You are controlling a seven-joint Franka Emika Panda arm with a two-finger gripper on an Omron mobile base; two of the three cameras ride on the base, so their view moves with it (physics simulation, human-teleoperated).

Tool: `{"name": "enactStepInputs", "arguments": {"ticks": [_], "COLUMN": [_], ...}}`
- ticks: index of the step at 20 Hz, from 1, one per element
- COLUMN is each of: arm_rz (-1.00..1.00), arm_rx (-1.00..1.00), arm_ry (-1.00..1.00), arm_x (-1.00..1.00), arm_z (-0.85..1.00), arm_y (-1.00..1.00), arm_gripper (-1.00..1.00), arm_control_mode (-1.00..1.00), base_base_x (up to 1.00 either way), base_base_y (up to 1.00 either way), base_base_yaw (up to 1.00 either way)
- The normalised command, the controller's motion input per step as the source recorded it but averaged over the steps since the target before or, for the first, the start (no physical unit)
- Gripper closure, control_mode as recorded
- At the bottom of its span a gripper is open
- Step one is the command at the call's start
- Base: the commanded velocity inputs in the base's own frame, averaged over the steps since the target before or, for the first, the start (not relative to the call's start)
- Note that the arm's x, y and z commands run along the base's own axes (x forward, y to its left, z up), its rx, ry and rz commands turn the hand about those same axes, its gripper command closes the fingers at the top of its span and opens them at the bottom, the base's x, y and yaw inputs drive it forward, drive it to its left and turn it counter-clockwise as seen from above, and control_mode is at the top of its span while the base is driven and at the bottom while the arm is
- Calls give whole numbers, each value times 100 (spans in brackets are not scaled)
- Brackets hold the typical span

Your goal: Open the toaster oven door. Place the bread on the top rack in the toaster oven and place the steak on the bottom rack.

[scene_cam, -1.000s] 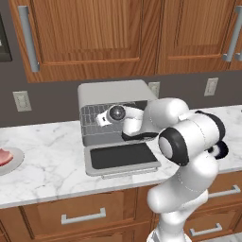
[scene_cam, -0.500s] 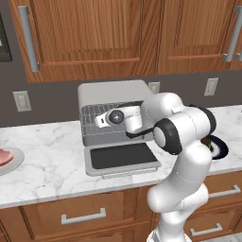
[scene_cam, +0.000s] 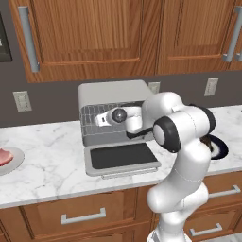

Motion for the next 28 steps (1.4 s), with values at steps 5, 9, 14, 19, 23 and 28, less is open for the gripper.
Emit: {"name": "enactStepInputs", "arguments": {"ticks": [5, 9, 14, 19, 23, 28], "arm_rz": [0, 0, 0, 0, 0, 0], "arm_rx": [0, -6, -13, -15, -17, -14], "arm_ry": [26, 34, 40, 50, 56, 28], "arm_x": [-28, -92, -100, -100, -100, -96], "arm_z": [-77, -69, -42, -24, -26, 3], "arm_y": [0, 3, 0, 0, 0, -8], "arm_gripper": [-100, -100, -100, -100, -100, -100], "arm_control_mode": [-100, -100, -100, -100, -100, -100], "base_base_x": [0, 0, 0, 0, 0, 0], "base_base_y": [0, 0, 0, 0, 0, 0], "base_base_yaw": [0, 0, 0, 0, 0, 0]}}
